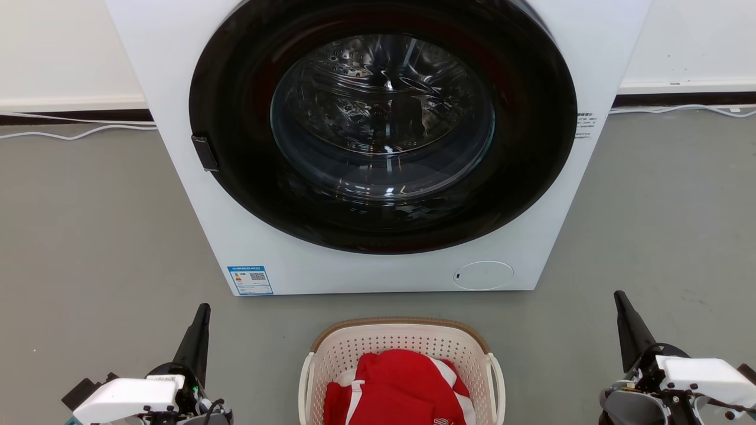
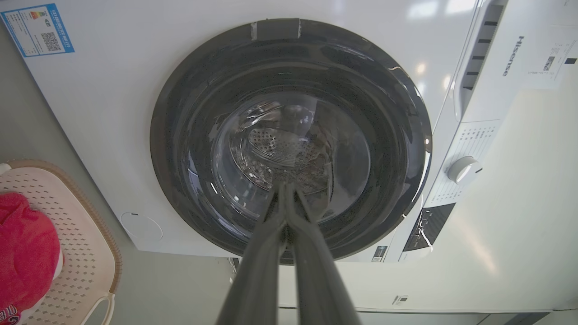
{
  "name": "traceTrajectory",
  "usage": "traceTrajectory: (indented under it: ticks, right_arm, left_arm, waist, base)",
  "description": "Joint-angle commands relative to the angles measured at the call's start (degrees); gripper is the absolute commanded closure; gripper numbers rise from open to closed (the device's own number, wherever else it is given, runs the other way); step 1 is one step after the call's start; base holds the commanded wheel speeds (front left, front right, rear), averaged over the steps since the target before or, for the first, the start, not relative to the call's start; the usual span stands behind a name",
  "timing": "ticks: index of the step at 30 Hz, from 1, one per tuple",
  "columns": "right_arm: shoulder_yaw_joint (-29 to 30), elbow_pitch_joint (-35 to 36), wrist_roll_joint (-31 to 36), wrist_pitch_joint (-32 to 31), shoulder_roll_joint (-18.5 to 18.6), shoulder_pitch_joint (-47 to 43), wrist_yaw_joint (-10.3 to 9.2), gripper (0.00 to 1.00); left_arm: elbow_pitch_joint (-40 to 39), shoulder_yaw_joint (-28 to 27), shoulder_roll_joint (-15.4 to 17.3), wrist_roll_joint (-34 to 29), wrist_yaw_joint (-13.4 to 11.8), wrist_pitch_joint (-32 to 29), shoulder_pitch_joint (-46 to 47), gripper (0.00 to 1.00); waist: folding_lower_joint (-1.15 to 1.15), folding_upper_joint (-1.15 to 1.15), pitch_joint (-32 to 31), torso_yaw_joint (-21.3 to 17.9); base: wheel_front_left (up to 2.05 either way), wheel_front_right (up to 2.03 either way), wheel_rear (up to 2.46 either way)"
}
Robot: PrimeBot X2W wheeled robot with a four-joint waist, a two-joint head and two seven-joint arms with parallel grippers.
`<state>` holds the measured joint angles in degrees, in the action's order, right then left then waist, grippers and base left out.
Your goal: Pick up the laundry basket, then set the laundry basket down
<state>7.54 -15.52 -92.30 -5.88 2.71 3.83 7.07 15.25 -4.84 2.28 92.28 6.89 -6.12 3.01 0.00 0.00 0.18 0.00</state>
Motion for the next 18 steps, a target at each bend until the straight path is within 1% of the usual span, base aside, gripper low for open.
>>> traceTrajectory:
  ticks: [1, 18]
  right_arm:
    - [-1.0, 1.5, 0.1, -0.6, 0.2, 2.4, 0.42, 1.0]
    - [-1.0, 1.5, 0.1, -0.6, 0.2, 2.4, 0.42, 1.0]
  left_arm:
    - [-1.2, -1.7, 0.6, -0.1, 0.6, -0.4, 3.2, 1.0]
    - [-1.2, -1.7, 0.6, -0.1, 0.6, -0.4, 3.2, 1.0]
  waist:
    - [0.0, 0.0, 0.0, 0.0]
    - [0.0, 0.0, 0.0, 0.0]
  base:
    - [0.0, 0.0, 0.0]
    - [0.0, 0.0, 0.0]
